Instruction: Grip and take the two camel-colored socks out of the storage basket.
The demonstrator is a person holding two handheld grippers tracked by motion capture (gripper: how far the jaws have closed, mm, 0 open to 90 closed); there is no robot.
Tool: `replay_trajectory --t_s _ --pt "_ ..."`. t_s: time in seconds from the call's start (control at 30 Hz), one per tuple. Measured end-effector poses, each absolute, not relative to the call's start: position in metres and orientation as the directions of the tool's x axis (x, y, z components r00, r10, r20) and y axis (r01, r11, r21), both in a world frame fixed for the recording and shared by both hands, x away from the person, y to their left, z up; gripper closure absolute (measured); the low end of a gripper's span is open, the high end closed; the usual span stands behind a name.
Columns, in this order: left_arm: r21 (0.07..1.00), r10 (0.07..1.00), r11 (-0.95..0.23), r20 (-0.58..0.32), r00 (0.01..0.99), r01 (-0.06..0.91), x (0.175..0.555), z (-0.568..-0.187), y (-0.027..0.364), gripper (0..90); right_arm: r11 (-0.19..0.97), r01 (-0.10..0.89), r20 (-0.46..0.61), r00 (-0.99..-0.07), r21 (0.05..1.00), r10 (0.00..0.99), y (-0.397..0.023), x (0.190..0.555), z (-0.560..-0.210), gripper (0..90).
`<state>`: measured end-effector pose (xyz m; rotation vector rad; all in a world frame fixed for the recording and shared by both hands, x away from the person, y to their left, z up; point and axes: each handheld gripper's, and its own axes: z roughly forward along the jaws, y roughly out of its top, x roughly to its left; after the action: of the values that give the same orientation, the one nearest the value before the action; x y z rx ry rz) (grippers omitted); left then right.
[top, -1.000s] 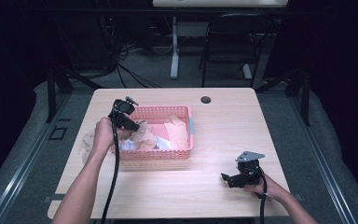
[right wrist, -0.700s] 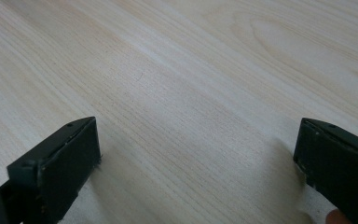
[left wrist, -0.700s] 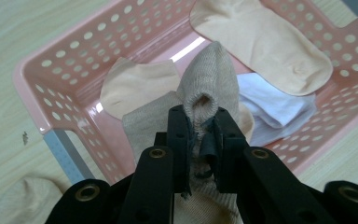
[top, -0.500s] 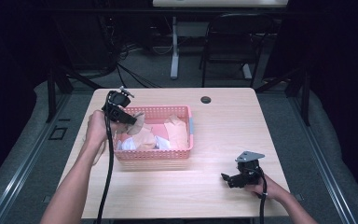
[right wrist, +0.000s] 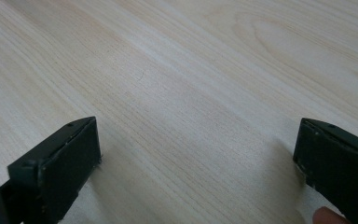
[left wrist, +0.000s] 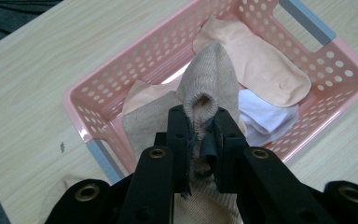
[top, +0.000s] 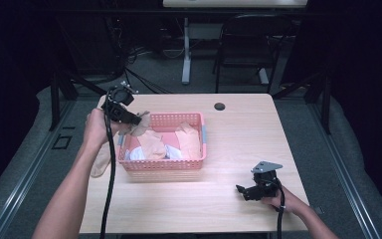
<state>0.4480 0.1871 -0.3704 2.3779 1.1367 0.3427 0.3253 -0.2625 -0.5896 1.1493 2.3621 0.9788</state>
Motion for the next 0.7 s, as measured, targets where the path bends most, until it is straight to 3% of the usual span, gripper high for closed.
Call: replay_trajectory --t_s 0.7 --pt "0.511 0.836 -0.49 0.044 0.547 0.706 0.44 -0.348 0.235 79.4 0.441 0.553 -0.004 -0.621 0.707 0.784 -0.263 0.325 -0.59 0.0"
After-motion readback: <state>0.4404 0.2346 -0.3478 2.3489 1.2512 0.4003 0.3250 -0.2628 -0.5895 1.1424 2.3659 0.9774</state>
